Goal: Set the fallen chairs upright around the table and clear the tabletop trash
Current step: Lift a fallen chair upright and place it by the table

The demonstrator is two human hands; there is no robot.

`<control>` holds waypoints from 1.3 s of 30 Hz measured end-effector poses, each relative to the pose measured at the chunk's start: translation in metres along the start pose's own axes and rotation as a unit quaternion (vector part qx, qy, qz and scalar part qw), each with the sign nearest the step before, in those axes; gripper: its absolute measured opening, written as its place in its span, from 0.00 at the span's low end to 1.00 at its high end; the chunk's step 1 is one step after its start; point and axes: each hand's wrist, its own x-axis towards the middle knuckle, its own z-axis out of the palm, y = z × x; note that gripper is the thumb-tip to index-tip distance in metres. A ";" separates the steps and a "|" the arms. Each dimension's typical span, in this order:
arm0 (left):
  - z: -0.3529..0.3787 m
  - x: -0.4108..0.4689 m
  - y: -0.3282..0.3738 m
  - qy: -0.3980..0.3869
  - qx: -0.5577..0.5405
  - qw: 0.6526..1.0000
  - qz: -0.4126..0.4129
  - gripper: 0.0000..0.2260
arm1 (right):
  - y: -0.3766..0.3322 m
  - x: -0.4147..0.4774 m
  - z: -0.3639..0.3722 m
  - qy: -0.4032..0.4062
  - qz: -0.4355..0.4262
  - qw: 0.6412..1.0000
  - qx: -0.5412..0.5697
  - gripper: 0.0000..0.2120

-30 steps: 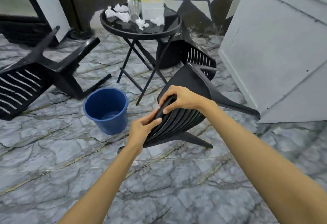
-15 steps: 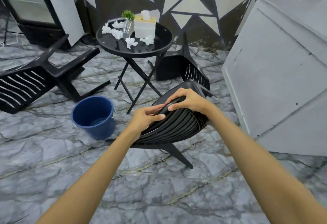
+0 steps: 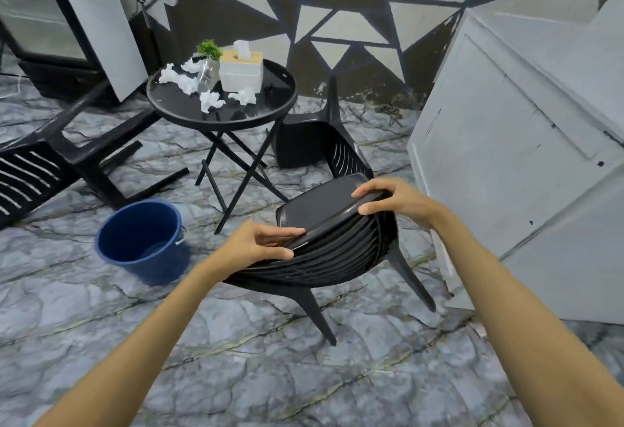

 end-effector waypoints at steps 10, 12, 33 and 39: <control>0.065 0.068 0.031 0.043 0.059 0.997 -0.027 0.17 | 0.086 -0.019 -0.134 -0.016 0.000 0.996 0.083 0.28; 0.078 0.081 0.032 0.073 0.057 0.995 -0.034 0.18 | 0.108 -0.026 -0.163 -0.013 0.001 0.995 0.103 0.29; 0.214 0.199 0.032 0.221 -0.057 0.971 -0.069 0.32 | 0.283 -0.085 -0.318 0.044 0.046 0.961 0.268 0.36; 0.218 0.197 0.028 0.195 -0.072 0.974 -0.084 0.32 | 0.281 -0.086 -0.315 0.038 0.067 0.959 0.274 0.42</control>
